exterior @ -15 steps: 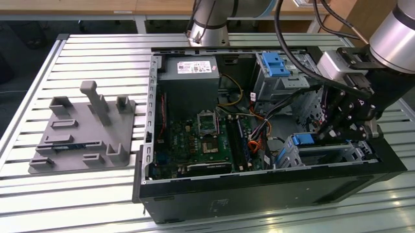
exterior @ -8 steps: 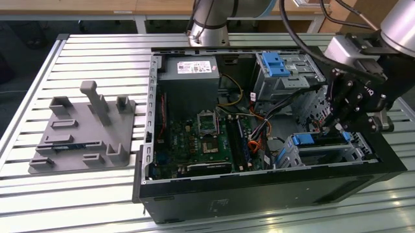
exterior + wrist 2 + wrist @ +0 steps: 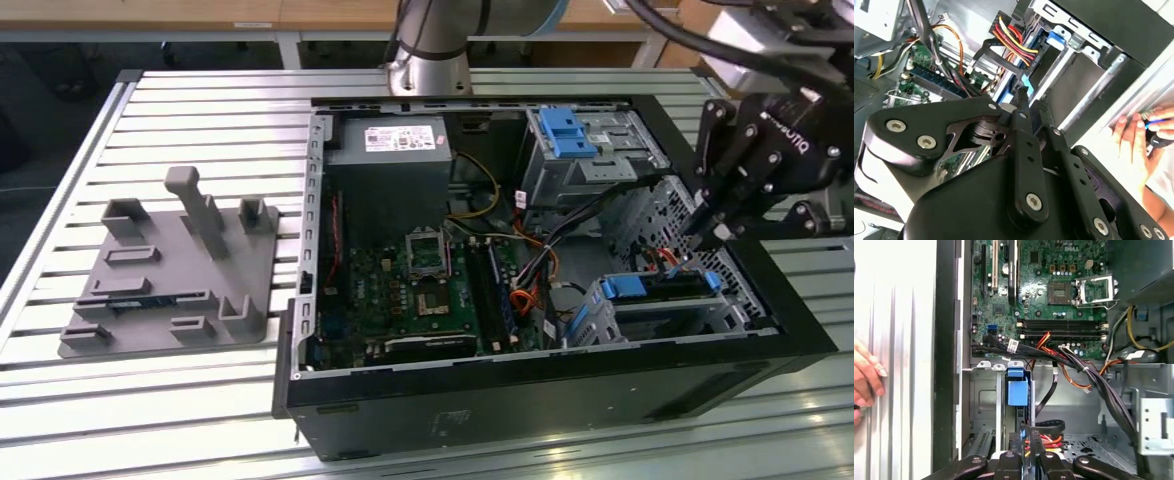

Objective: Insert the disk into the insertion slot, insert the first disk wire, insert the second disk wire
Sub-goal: 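Insert the second disk wire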

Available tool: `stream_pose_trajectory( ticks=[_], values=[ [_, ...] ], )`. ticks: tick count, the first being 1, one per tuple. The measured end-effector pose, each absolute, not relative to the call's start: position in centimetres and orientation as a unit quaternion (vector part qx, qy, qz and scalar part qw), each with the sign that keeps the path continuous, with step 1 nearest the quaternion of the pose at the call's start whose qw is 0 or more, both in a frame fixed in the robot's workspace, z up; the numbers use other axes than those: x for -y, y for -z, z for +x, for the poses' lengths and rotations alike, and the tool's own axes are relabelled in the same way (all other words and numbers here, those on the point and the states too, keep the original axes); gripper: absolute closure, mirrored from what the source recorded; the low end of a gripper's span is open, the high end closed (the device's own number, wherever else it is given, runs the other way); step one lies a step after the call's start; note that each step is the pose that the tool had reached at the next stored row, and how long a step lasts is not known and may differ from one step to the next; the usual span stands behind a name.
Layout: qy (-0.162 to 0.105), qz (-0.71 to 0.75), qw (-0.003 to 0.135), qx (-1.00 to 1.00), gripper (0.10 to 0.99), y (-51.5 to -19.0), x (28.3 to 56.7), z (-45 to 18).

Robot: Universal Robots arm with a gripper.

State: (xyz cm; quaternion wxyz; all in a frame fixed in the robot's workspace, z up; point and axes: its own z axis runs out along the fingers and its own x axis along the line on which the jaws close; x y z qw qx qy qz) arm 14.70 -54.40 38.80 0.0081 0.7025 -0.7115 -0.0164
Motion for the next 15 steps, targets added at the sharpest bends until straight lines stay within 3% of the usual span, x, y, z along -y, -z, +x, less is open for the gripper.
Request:
stream_pose_trajectory(
  ticks=[4,8,15],
  values=[
    [0.016,0.702,0.008,0.711,0.863,-40.6,54.3,14.7],
    [0.016,0.702,0.008,0.711,0.98,-41.5,54.2,14.7],
    [0.016,0.702,0.008,0.711,0.98,-41.5,54.1,14.7]
  ],
)
